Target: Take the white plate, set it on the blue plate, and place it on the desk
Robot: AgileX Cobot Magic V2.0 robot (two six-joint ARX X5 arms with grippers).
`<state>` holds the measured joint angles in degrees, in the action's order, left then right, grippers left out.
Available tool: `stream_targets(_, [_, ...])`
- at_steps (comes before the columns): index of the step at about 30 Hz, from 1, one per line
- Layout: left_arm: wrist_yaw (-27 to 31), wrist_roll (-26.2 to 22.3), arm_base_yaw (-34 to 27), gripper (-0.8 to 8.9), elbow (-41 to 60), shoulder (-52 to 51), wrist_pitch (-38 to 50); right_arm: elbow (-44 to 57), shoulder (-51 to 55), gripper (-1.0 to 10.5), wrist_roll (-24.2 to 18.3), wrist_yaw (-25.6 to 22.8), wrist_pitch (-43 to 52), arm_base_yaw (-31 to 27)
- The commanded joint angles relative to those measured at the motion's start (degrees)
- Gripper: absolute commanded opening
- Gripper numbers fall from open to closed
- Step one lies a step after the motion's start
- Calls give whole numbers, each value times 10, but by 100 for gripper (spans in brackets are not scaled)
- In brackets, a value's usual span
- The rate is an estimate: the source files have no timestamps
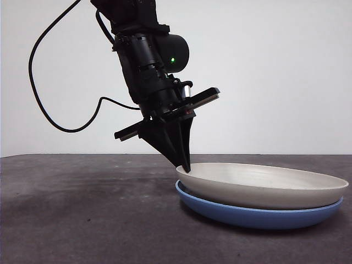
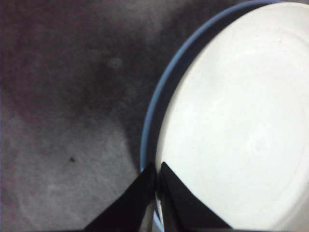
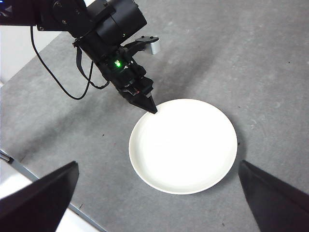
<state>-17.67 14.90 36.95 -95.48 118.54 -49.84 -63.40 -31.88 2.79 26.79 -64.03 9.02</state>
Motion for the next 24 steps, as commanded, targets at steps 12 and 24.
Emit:
stream_targets(12, [0, -29, 3, 481, -46, 12, -7, -10, -1, 659, -5, -1, 5, 2])
stream_targets(24, [1, -117, -2, 481, -160, -72, -180, -10, -2, 660, 0, -45, 0, 2])
